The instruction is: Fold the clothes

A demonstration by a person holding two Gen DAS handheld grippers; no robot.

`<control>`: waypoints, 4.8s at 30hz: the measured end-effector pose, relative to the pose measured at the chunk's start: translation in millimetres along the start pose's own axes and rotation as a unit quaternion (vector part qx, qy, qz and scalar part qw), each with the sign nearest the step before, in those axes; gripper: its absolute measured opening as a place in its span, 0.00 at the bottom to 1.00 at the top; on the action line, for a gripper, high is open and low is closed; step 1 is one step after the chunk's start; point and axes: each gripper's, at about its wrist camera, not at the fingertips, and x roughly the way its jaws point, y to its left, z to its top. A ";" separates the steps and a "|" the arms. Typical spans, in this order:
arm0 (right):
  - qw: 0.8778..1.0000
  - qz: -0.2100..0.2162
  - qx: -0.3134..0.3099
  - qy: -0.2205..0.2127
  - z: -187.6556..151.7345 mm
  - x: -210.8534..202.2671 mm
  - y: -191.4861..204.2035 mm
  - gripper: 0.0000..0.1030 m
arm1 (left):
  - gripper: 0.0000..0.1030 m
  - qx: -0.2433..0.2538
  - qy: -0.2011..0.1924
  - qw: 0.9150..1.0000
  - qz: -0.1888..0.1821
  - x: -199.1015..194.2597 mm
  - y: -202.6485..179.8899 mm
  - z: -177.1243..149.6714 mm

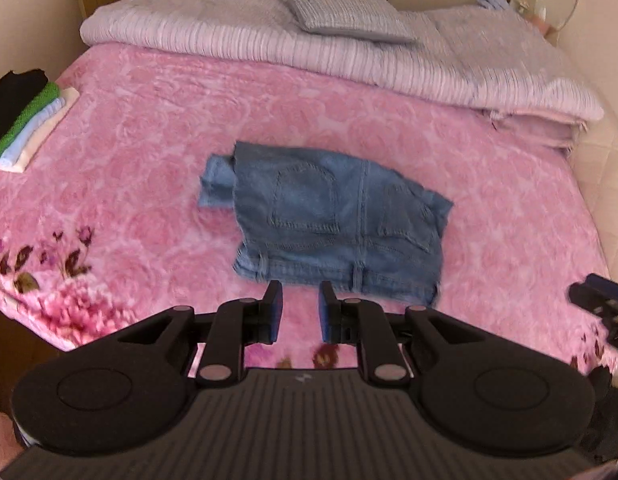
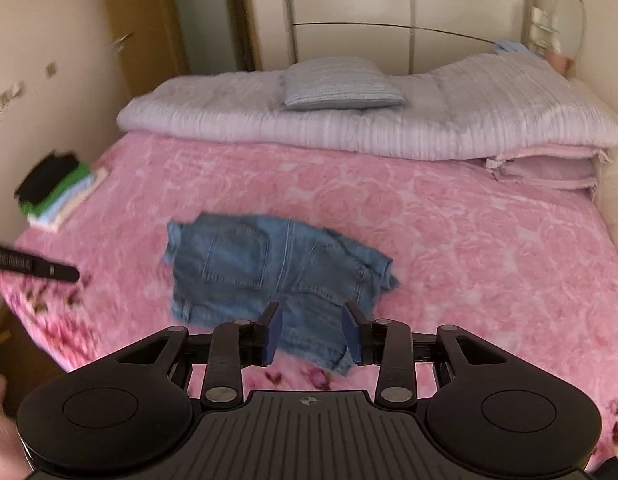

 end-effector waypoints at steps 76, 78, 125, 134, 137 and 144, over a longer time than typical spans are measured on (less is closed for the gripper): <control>0.896 -0.153 -0.402 0.108 -147.0 295.1 24.2 0.70 | 0.24 -0.007 0.082 0.997 -0.004 261.0 89.6 2.5; 0.880 -0.157 -0.439 0.092 -159.6 308.1 20.0 0.70 | 0.24 -0.016 0.078 0.997 0.003 269.0 90.3 -0.9; 0.846 -0.263 0.461 -0.056 48.8 65.6 -323.8 0.41 | 0.24 0.008 -0.014 1.000 -0.014 207.7 -32.5 79.6; 0.962 -0.196 0.170 0.091 -59.5 162.5 -176.9 0.42 | 0.24 0.057 0.020 0.998 -0.024 233.0 -74.3 49.6; 0.966 -0.176 0.123 0.147 -94.1 207.3 -143.6 0.42 | 0.24 0.037 0.028 0.999 -0.021 236.4 -63.2 43.2; 0.938 -0.227 -0.188 0.182 -151.5 280.8 -75.5 0.49 | 0.27 -0.012 0.023 0.999 -0.027 243.1 -36.6 54.1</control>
